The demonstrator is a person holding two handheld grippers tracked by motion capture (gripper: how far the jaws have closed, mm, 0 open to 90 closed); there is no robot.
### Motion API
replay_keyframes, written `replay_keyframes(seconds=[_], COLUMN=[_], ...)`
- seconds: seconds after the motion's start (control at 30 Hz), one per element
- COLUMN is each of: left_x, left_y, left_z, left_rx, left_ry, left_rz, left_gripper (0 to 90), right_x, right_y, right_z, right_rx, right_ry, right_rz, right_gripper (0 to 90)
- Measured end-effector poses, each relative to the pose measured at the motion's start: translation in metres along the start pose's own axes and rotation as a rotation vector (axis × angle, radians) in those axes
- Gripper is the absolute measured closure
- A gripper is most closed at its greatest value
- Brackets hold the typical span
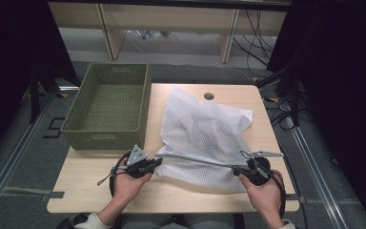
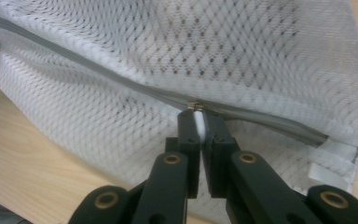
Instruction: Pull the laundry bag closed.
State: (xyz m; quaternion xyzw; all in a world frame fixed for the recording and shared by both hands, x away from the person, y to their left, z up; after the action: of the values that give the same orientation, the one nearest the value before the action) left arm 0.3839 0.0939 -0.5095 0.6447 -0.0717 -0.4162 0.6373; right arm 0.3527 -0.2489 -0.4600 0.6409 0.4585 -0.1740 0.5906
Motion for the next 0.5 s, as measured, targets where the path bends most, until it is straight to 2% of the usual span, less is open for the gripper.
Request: replay_keyframes(seconds=[0.03,0.07,0.13,0.17,0.2,0.23,0.27,0.3,0.33,0.37,0.43,0.47,0.5], left_x=[-0.0001,-0.0003,-0.0007,-0.001,-0.0011,-0.0011,-0.0008,-0.0009,-0.0011,-0.0011,-0.0017,-0.0022,-0.0022], left_y=[0.0001,0.0002,0.0,0.0002,0.0003,0.0,0.0004,0.0,0.0,0.0003,0.0004,0.0004,0.0003], left_z=[-0.0002,-0.0003,-0.0009,-0.0015,-0.0017,-0.0015,-0.0018,-0.0018,-0.0023,-0.0027,-0.0043,-0.0049,-0.005], left_rx=[0.002,0.004,0.004,0.01,0.011,0.001,0.008,-0.004,0.0,0.003,0.012,0.013,0.009], left_ry=[0.0,0.0,0.002,0.002,0.003,0.006,0.001,0.002,0.005,0.006,0.009,0.013,0.014], left_rz=[0.0,-0.001,-0.006,-0.006,-0.006,-0.006,0.0,-0.003,-0.004,-0.001,-0.004,-0.008,-0.007], left_gripper=[88.6,88.6,88.6,88.6,88.6,88.6,88.6,88.6,88.6,88.6,88.6,88.6,88.6], right_x=[0.0004,0.0,-0.0016,-0.0033,-0.0058,-0.0046,-0.0054,-0.0055,-0.0055,-0.005,-0.0067,-0.0069,-0.0085], right_y=[0.0002,0.0006,0.0006,0.0002,0.0001,0.0009,0.0012,0.0013,0.0016,0.0026,0.0025,0.0032,0.0026], right_z=[0.0041,0.0033,0.0063,0.0052,0.0067,0.0068,0.008,0.0076,0.0101,0.009,0.0122,0.0114,0.0116], right_rx=[-0.041,-0.021,-0.032,-0.005,-0.014,-0.004,-0.01,-0.001,-0.025,-0.01,-0.027,-0.006,0.006], right_ry=[-0.013,-0.008,-0.006,-0.009,0.003,-0.012,-0.008,-0.007,-0.017,-0.015,-0.021,-0.011,-0.023], right_rz=[0.011,0.016,0.012,0.003,-0.004,0.008,0.013,0.016,0.023,0.029,0.027,0.03,0.019], right_gripper=[87.9,87.9,87.9,87.9,87.9,87.9,87.9,87.9,87.9,87.9,87.9,87.9,87.9])
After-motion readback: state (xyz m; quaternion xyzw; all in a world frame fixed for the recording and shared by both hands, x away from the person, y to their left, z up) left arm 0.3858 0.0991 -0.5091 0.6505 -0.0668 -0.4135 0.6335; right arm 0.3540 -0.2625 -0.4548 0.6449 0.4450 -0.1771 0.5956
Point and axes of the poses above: each handheld gripper's, and its own axes: x roughly forward along the jaws, y roughly out of its top, z roughly to its right, the point moved 3 cm from there along x, roughly forward along the jaws, and after that the axes turned 1 degree about y, right-handed, at the moved point
